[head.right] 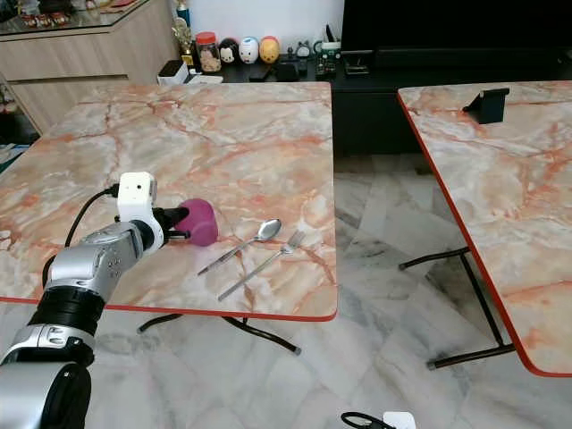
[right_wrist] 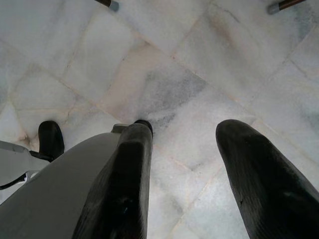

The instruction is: Setting the table

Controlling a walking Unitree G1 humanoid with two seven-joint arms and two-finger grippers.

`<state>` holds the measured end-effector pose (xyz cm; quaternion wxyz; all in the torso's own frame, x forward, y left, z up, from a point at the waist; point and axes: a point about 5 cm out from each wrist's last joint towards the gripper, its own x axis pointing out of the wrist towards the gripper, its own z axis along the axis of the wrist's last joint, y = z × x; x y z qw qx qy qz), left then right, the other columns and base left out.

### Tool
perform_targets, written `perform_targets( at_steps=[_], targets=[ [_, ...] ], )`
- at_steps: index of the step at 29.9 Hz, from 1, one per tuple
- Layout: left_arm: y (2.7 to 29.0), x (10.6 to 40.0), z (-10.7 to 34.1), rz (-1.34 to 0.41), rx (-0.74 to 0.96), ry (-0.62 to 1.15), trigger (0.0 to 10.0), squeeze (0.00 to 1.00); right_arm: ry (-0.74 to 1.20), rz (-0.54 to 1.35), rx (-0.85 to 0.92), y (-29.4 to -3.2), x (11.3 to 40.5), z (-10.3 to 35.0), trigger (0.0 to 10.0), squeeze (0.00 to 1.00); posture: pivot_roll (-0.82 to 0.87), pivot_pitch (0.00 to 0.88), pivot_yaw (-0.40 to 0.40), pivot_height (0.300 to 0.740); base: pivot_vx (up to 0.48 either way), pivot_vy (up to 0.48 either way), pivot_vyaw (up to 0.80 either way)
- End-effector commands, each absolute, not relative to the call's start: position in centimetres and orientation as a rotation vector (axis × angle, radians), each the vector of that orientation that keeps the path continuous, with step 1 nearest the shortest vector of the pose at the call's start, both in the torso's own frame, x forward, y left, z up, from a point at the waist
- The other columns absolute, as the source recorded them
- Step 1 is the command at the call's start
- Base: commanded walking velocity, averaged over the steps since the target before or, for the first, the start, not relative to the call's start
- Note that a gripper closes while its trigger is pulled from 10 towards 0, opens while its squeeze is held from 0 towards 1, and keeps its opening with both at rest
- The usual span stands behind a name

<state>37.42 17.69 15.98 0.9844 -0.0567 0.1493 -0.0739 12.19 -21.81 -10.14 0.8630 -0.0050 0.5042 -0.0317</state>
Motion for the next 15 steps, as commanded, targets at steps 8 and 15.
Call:
perform_targets(
  at_steps=[8, 15],
  targets=[
    [19.5, 34.2, 19.6, -0.014, -0.095, -0.182, 10.0, 0.0, 1.072, -0.055, -0.015, -21.7, 11.8, -10.3, 10.0, 0.0, -0.03, 0.0, 0.05, 0.732, 0.0, 0.0, 0.0],
    [20.4, 30.7, 19.1, 0.056, -0.025, -0.275, 10.0, 0.0, 1.072, -0.053, -0.022, -21.9, 11.8, -10.2, 10.0, 0.0, -0.03, 0.0, 0.039, 0.732, 0.0, 0.0, 0.0]
  ],
)
